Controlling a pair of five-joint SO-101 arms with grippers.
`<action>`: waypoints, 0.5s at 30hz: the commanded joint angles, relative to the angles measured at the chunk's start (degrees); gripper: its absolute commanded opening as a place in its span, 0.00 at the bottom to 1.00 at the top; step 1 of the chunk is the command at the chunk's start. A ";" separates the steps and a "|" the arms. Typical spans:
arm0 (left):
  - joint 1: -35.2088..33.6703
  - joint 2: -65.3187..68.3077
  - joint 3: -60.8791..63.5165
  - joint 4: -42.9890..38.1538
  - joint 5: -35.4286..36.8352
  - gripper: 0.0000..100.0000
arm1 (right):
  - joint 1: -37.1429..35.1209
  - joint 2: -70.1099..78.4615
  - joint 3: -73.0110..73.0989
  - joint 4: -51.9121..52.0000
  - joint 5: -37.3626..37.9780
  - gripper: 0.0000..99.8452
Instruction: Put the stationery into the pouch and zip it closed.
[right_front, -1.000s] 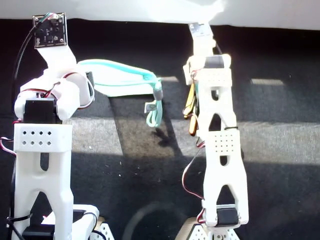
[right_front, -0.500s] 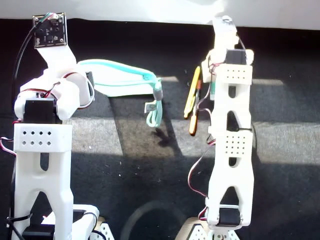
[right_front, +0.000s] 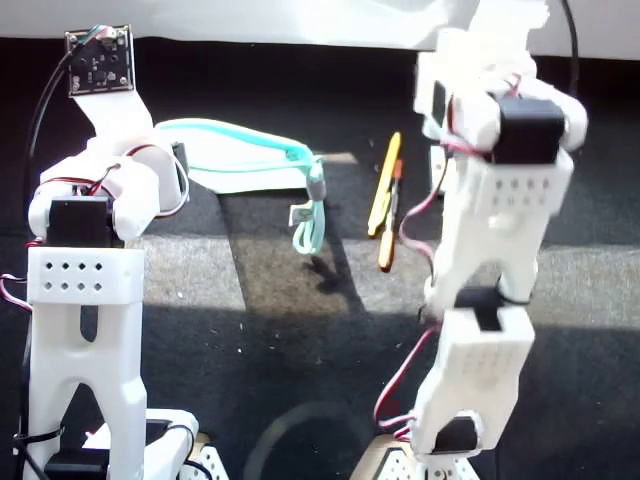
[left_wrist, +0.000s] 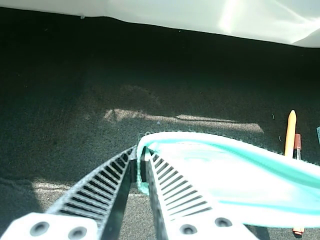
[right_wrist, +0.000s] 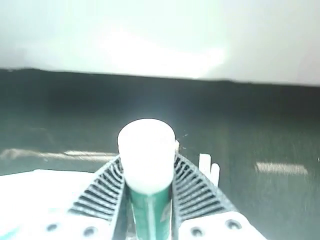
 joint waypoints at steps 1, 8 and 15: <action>0.84 0.57 3.38 0.26 0.00 0.01 | -7.08 -10.15 -0.22 0.13 -1.05 0.00; 4.97 1.01 1.36 4.92 5.01 0.01 | -16.92 -12.97 -0.13 -4.53 -1.05 0.01; 5.14 1.01 1.01 4.57 11.87 0.01 | -26.68 -11.30 -0.04 -5.05 -1.05 0.01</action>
